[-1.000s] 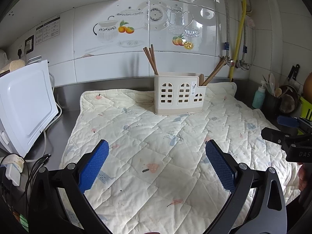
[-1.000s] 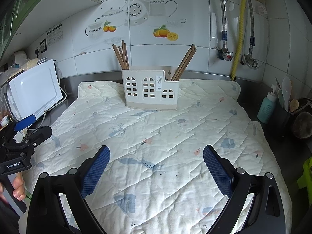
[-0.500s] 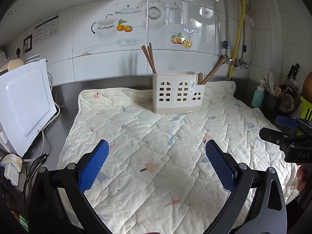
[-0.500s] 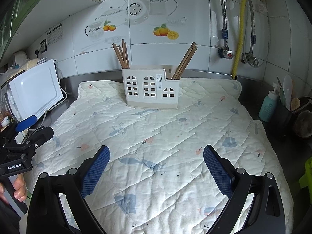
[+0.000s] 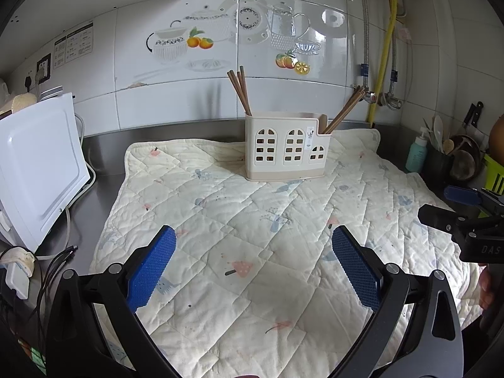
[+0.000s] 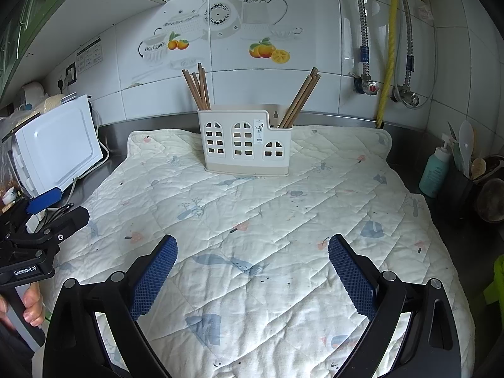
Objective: Organize utensils
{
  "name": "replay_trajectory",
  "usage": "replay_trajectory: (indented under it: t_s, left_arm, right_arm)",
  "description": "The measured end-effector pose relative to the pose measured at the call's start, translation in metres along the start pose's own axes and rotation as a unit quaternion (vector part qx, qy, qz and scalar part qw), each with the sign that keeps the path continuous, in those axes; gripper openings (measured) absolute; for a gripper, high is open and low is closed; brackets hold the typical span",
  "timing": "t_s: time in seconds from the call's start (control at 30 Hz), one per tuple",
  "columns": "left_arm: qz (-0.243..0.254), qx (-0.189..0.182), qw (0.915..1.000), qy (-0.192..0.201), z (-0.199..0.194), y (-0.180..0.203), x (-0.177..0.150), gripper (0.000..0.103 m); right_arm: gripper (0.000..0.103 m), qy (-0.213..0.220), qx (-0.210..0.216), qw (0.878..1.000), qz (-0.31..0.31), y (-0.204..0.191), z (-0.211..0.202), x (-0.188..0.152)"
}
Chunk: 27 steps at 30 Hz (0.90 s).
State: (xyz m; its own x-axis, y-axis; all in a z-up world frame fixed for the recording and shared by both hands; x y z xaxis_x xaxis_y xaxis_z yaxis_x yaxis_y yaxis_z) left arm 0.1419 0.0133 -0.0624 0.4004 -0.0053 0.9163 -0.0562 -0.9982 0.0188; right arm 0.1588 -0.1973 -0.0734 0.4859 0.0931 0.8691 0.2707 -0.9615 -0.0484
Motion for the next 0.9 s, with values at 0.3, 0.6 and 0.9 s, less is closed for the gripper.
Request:
replay_trajectory:
  t_s: [0.3,0.6,0.9]
  left_arm:
    - [-0.001,-0.001,1.0,0.0,-0.0004,0.0005,-0.0002,0.098]
    - [-0.002,-0.001,1.0,0.0,-0.0012,0.0004,0.0004,0.098]
    - [-0.004,-0.003,1.0,0.0,-0.002,0.0019,0.0005,0.098]
  right_arm:
    - [0.093,0.0,0.002,1.0,-0.001,-0.0008,-0.0005,-0.0003]
    - [0.093,0.001,0.004,1.0,-0.001,-0.0022,-0.001,-0.0006]
    - [0.093,0.0,0.005,1.0,-0.002,-0.003,-0.0014,-0.0006]
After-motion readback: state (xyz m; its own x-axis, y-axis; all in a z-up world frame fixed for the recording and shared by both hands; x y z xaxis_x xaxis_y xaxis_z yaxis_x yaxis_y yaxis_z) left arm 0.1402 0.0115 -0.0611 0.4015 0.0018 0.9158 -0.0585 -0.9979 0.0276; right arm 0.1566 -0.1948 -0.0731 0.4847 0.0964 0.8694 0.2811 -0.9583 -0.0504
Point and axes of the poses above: each gripper's, at about its wrist camera, not at the fingertips, and z roughly the way its jaws point, y to its right, x to its top, the point moved 10 cm from there along z, roughly the way its jaws point, and after that the axes turned 4 degrees about y, right-handed, at the moved point
